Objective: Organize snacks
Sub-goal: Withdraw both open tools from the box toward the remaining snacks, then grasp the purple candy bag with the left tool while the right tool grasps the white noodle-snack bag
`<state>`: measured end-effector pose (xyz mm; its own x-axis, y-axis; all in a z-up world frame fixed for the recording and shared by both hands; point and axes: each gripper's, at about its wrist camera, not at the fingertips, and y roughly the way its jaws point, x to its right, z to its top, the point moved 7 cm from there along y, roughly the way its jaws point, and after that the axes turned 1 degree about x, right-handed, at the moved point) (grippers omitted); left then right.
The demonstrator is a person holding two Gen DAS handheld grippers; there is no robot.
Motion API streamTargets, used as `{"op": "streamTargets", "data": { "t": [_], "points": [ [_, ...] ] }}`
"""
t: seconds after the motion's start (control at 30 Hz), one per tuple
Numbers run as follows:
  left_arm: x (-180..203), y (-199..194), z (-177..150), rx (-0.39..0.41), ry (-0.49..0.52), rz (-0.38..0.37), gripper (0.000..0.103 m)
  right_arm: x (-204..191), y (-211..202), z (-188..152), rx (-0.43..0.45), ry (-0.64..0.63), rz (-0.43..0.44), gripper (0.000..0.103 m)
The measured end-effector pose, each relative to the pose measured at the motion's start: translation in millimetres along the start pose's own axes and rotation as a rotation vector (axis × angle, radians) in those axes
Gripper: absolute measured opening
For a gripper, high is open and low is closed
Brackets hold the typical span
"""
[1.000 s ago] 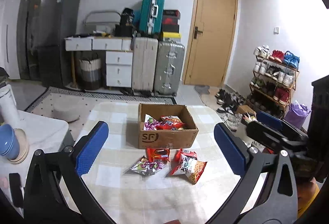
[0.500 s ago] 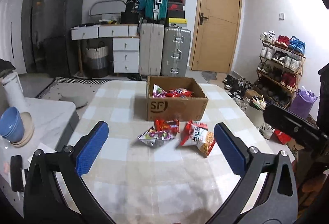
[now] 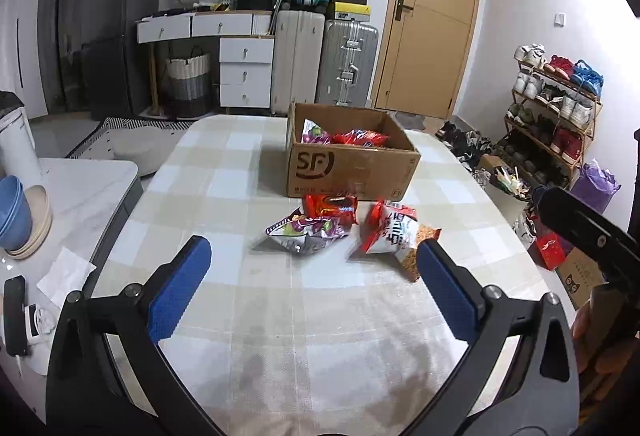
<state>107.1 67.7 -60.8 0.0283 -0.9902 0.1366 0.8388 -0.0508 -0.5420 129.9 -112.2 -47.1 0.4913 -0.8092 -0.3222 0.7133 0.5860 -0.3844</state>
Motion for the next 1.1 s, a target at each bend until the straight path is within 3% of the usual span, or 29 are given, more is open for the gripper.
{"op": "streamTargets", "data": {
  "t": [0.2,0.43,0.73,0.93,1.03,1.1],
  "points": [
    [-4.8,42.1,-16.3,-0.046,0.011,-0.002,0.102,22.8,27.4,-20.5,-0.074,0.009,-0.039,0.102],
    [-25.3,105.2,-27.8,-0.134,-0.065,-0.005,0.102,63.7,73.8,-52.2,-0.185,0.025,-0.098,0.102],
    [-41.9,172.4,-29.4,-0.221,-0.101,-0.025,0.102,92.8,146.4,-63.2,-0.309,-0.150,-0.142,0.102],
    [-48.1,206.7,-32.0,-0.265,-0.145,-0.060,0.102,90.4,177.6,-74.0,-0.379,-0.271,-0.133,0.101],
    [-48.4,221.1,-34.4,-0.279,-0.142,-0.067,0.102,90.6,190.4,-83.1,-0.415,-0.299,-0.126,0.096],
    [-48.6,228.3,-36.6,-0.290,-0.151,-0.085,0.102,93.1,197.6,-89.7,-0.442,-0.292,-0.117,0.087]
  ]
}}
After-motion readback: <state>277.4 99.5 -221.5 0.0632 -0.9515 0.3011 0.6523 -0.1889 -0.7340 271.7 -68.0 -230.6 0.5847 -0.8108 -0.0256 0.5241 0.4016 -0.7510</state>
